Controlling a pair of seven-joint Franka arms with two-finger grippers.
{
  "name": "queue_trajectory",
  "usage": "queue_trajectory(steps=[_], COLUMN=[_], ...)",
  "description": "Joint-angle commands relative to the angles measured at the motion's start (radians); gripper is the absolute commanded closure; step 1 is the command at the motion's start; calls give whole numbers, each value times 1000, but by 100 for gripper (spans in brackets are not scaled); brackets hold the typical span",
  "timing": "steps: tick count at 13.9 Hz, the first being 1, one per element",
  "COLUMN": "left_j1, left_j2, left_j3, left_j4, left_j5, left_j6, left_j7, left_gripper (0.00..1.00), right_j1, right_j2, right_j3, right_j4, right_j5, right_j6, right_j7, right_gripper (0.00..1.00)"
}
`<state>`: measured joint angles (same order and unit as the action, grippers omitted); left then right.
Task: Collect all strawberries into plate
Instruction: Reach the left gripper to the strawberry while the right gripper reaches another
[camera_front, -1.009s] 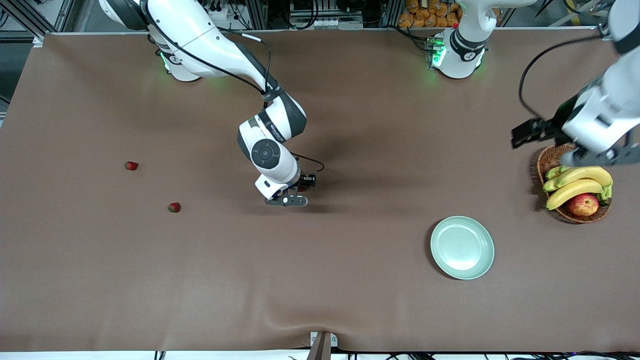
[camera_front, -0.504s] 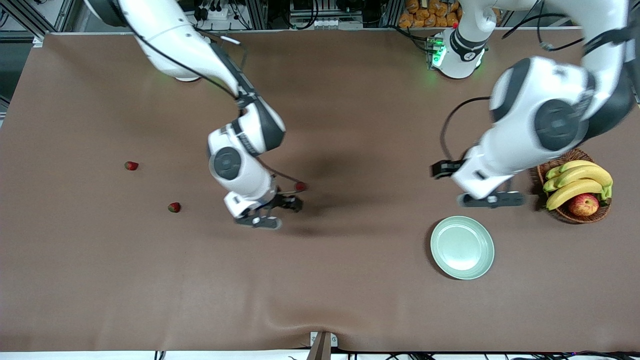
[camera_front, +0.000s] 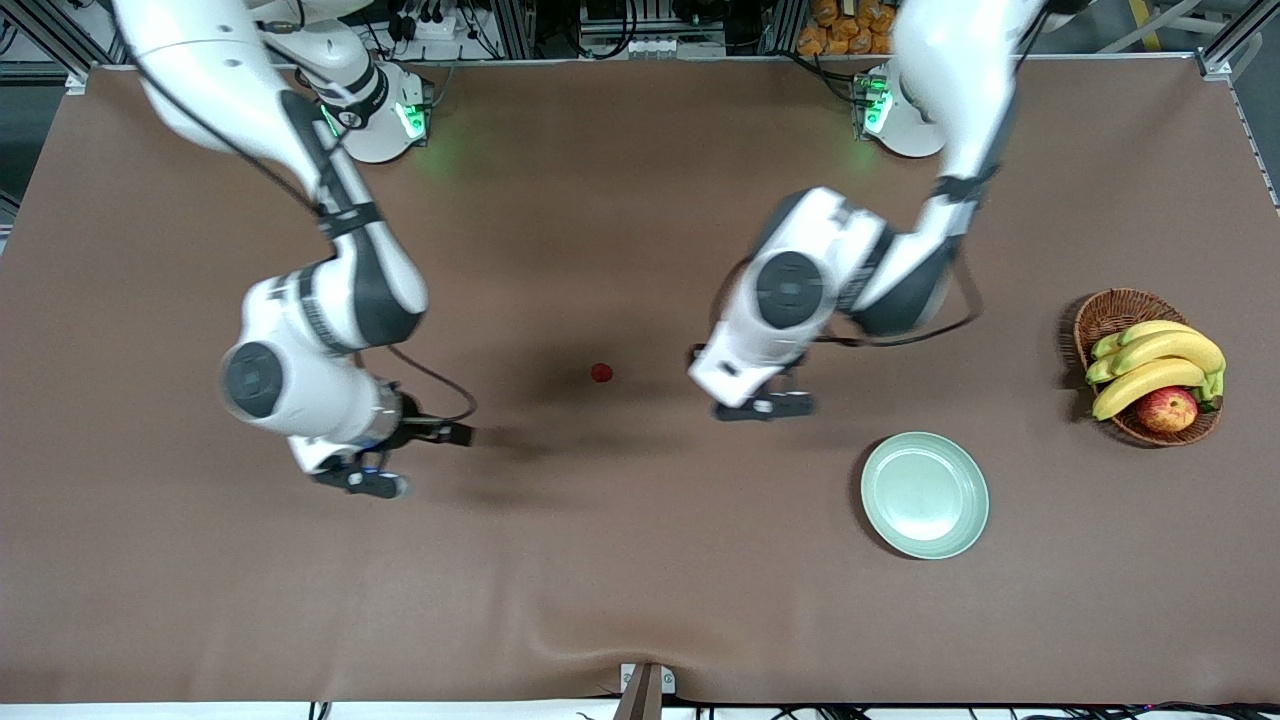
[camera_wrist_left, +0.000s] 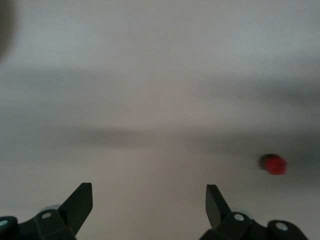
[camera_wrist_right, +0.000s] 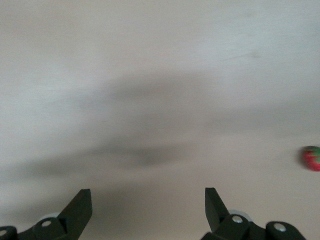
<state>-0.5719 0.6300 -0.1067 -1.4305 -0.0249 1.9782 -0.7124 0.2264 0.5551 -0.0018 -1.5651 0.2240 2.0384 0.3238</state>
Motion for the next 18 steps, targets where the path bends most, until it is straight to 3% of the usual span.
queue_trajectory(steps=[1,4,6,11,14,18], left_j1=[-104,-198,-276,-413,-451,-467], left_j2=[83,146,180,306,338,344], left_j3=[21,51,109,252,274,277], left_j4=[58,58,71,128,130,128], left_j5=[8,8,17,16,25,57], left_j6=[80,256,335,474,495,493], left_j7=[-103,-189,-226,-246,-248,-246], left_gripper=[0,0,0,0,0,0], right_j1=[-99,-145,-156,-199,-226,-234], right_j2=[-27,-29,-27,-12,0,34], right_j3=[19,19,19,19,19,19], right_j4=[-30,-56,-78,-150,-205,-216], right_j5=[-3,-115,-205,-222,-224,-222], right_j6=[-58,-57,-49,37,140,144], right_j7=[-86,-130,-141,-178,-213,-227], right_gripper=[0,0,0,0,0,0])
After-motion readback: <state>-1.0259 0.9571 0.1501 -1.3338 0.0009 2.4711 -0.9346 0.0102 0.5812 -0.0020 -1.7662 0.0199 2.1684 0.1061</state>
